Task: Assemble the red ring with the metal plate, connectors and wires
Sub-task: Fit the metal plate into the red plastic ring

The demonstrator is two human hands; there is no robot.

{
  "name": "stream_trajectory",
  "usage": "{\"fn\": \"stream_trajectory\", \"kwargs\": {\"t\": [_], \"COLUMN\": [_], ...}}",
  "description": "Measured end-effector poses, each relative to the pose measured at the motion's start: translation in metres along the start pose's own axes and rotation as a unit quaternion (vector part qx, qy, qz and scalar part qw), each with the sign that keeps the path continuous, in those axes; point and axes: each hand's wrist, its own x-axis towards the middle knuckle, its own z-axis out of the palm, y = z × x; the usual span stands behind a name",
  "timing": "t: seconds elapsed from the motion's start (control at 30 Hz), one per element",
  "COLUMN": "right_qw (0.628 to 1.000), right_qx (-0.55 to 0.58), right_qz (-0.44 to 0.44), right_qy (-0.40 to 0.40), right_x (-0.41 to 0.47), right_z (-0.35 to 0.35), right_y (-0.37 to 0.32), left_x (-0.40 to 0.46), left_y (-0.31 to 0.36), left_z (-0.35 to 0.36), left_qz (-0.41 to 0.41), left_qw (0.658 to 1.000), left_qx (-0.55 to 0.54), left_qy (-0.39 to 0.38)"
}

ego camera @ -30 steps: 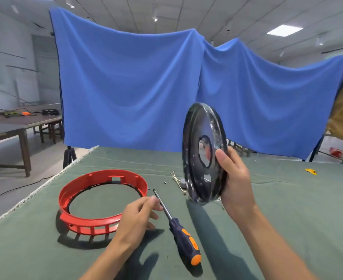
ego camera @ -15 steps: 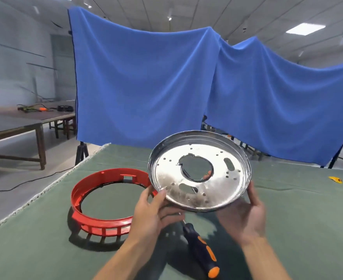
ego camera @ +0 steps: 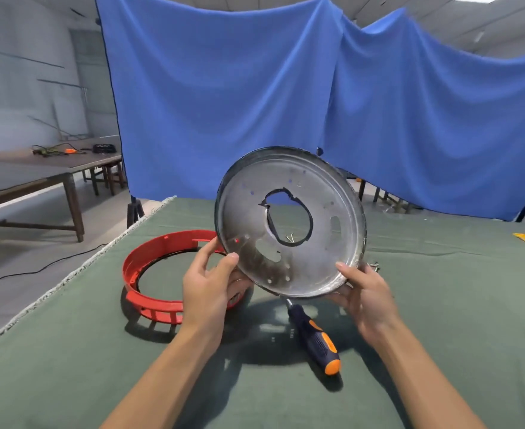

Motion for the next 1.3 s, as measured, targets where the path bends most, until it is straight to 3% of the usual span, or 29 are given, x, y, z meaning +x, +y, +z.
{"fn": "stream_trajectory", "kwargs": {"t": [0.53, 0.73, 0.87, 1.0, 1.2, 1.3], "right_qw": [0.999, 0.994, 0.994, 0.984, 0.930, 0.911], "right_qx": [-0.038, -0.089, -0.106, -0.176, -0.347, -0.397], "right_qz": [-0.004, -0.007, 0.001, 0.008, -0.114, -0.109], "right_qy": [0.035, 0.060, 0.027, -0.022, 0.041, 0.029], "right_x": [-0.001, -0.005, -0.004, 0.006, 0.045, 0.075], "right_z": [0.001, 0.009, 0.023, 0.049, 0.083, 0.089], "right_y": [0.005, 0.006, 0.004, -0.005, -0.001, 0.011], "left_x": [0.002, 0.006, 0.023, 0.042, 0.062, 0.090], "left_y": [0.008, 0.015, 0.029, 0.047, 0.064, 0.058], "left_z": [-0.007, -0.012, -0.029, -0.051, -0.090, -0.115], "left_qz": [0.005, -0.002, -0.011, 0.041, 0.070, 0.050], "left_qw": [1.000, 0.993, 0.963, 0.933, 0.875, 0.837], "left_qx": [0.001, 0.114, 0.250, 0.330, 0.447, 0.510], "left_qy": [-0.006, 0.027, 0.097, 0.137, 0.172, 0.191]}}
